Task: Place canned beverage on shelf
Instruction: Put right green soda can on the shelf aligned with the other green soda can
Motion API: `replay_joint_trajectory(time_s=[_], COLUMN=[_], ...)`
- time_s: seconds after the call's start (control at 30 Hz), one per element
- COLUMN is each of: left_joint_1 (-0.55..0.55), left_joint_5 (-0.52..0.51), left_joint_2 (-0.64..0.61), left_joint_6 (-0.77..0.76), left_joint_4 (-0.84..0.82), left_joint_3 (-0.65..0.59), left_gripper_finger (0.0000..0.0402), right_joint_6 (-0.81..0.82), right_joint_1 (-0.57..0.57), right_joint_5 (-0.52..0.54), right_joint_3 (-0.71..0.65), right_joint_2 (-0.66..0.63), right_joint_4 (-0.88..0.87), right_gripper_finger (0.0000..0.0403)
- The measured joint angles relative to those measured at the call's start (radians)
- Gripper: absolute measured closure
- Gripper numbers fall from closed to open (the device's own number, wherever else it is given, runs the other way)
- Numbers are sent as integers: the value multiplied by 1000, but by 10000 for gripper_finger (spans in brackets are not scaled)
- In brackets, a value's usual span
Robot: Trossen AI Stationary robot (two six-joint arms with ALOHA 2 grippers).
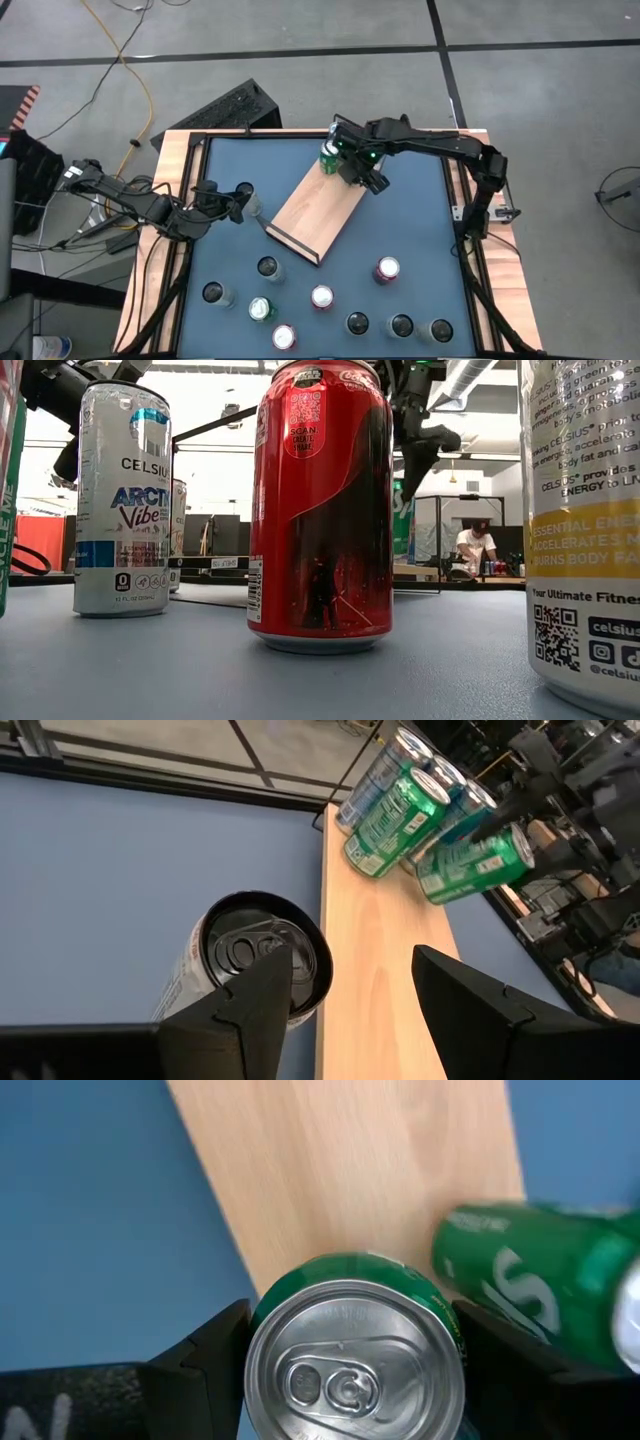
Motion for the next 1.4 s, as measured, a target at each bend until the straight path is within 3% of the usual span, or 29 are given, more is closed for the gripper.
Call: replay_joint_trajectory(time_s=[0.63, 1.03, 1.27, 1.4], left_joint_1=[0, 0, 0, 0], left_joint_5=[-17, -17, -21, -33], left_joint_2=[0, 0, 0, 0], left_joint_6=[37, 38, 36, 34], left_joint_4=[0, -1, -1, -1], left_joint_3=[0, 0, 0, 0], left_gripper_finger=[207, 207, 207, 207], right_joint_6=[6, 24, 25, 14], right_joint_1=[19, 21, 55, 82], right_joint_5=[-8, 1, 187, 224], right_joint_3=[-3, -2, -2, 28], right_joint_2=[4, 3, -7, -25], right_joint_4=[-14, 20, 85, 96], right_gripper_finger=[118, 39, 45, 55])
